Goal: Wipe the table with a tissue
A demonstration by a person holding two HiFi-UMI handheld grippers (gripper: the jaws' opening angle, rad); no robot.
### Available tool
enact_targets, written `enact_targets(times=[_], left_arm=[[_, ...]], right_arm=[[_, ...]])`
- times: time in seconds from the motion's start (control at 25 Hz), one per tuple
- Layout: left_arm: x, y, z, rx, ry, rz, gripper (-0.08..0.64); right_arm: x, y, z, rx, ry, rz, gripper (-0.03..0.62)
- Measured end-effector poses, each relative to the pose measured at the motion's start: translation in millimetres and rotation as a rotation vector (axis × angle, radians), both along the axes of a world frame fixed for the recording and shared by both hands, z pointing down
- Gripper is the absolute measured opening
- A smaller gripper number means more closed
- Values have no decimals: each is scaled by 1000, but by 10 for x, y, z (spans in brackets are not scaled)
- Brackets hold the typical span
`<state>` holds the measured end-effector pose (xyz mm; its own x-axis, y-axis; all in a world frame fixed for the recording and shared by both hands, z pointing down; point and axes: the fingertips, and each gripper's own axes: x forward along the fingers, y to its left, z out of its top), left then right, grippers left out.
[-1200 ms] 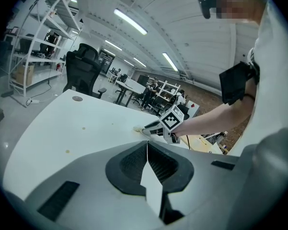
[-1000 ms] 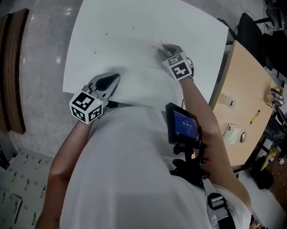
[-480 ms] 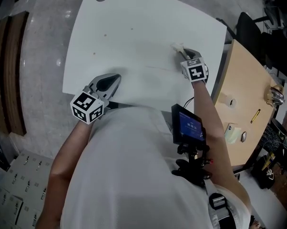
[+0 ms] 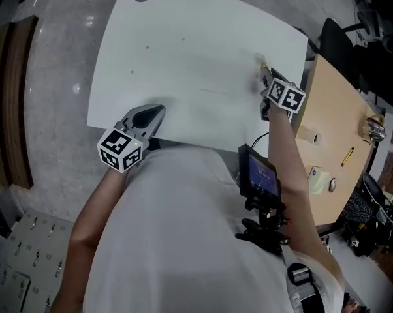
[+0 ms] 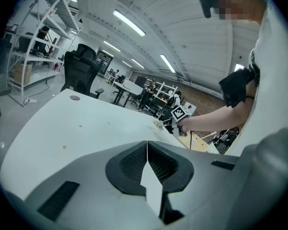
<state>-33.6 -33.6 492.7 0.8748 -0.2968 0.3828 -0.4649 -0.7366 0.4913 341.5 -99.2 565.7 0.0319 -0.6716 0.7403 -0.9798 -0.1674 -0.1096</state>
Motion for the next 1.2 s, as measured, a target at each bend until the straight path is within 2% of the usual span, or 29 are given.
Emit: enact_targets(times=[0.36,0.56,0.84,1.12,1.2], left_arm=[[-323,-177,-8,18,20,14,8],[-577,-345,-28,30,23,-25,8],[-726,-334,12,20,28,-52,8],[-843,-296,33,4,28,-54,8],[-875,-311,47,3,28,-52,8]], right_arm=[[-1055,-246,-15,10,-73,-135,91],[-1622,-511,35,-7,-77,-241,91],[-1847,-749,67,-31,-54,-302,92],[-1834,-826,172,-55,-21,-273,91],[-1854,-881,187,-57,12,-299,91]])
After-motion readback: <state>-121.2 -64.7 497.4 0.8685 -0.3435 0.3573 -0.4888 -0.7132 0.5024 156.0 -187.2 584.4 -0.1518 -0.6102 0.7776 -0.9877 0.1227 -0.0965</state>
